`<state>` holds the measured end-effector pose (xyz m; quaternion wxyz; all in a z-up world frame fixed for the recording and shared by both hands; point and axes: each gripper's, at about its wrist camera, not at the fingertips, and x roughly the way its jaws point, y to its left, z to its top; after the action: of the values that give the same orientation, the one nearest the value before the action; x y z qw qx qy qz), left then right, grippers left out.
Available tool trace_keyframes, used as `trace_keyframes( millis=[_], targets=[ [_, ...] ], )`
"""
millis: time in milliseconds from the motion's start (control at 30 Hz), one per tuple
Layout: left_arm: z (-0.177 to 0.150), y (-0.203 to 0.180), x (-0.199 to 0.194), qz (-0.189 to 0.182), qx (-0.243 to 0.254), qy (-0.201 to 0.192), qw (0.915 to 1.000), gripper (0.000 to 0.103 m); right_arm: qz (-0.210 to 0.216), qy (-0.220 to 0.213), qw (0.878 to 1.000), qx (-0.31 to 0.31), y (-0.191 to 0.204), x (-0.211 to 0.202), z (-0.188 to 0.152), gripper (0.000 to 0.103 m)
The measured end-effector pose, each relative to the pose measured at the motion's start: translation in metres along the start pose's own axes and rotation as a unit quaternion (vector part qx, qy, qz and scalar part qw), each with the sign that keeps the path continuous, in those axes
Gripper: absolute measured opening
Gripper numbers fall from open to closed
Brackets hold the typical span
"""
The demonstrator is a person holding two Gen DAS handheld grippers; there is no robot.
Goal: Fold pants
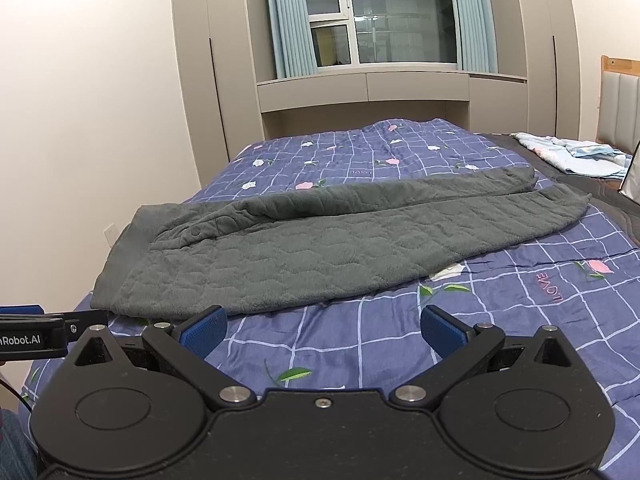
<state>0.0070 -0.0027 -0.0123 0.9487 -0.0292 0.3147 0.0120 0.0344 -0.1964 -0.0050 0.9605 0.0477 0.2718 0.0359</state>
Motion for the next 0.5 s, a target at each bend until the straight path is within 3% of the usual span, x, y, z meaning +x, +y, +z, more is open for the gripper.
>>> trace_keyframes(
  millis=[500],
  targets=[
    [0.0018,0.0022,0.0013,0.0,-0.002,0.01,0.9999,0.103,0.002,0.009,1.0,0.001,0.0001,0.0057,-0.0016,0.103]
  ],
)
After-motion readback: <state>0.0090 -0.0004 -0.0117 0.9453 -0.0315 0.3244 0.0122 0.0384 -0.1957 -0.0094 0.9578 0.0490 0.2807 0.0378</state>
